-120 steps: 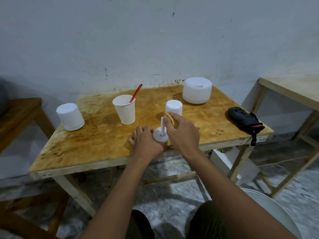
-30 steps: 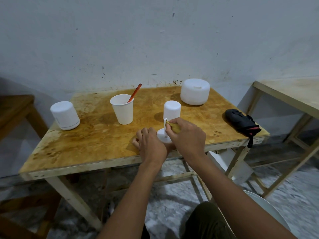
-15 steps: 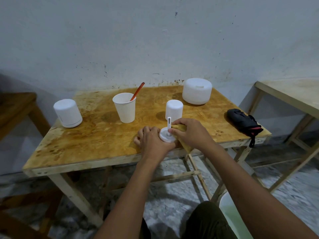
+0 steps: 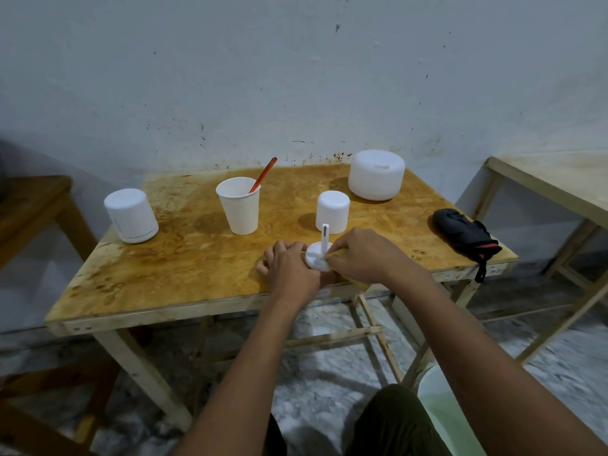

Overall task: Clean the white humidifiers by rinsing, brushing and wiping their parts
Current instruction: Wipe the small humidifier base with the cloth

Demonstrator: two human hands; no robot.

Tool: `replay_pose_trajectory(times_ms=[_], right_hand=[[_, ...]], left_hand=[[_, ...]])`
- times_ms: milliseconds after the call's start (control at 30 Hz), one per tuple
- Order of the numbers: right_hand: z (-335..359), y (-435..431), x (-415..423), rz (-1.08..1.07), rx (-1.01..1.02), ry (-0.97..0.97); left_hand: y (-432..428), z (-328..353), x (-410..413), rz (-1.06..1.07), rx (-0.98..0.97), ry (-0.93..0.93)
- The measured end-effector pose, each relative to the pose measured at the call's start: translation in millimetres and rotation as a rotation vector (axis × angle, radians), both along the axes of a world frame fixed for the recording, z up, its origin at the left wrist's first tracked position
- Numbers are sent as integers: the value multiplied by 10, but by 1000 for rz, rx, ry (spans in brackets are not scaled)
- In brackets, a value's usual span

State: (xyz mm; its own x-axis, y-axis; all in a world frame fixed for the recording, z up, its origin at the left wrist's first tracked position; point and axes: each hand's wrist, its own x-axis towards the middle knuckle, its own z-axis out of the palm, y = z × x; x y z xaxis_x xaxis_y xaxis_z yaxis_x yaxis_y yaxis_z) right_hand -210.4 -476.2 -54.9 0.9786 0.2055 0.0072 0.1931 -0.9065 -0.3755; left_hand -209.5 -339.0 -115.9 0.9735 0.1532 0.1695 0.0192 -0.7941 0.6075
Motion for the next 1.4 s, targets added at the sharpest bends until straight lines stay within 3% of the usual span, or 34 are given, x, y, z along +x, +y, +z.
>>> replay_pose_trajectory(times_ms=[267,500,600,667,733,900,1100,1300,1400], right_hand=[[-172,291,-99,-70,-91,-162],[-108,31,1,-170,-105,-103],[-119,-92,105,-207,128,-146],[-130,-111,197,-86,381,-80],[-117,-105,260,30,484,37],[27,-83,333,158,520,153],[44,-36,281,129,764,22],[-171,-104,289,90,657,3],[-218,-97,254,81,754,-89]], left_hand=[[-11,-76,-43,6,63,-117],[0,-78,-17,2,-5,-104],[6,-27,0,-35,7,-32],[35,29,-11,-87,-4,24],[64,82,-30,-139,-20,80],[97,122,-34,-181,3,122],[95,122,-21,-193,15,136],[70,143,-45,-173,11,135],[67,130,-39,-155,10,126]])
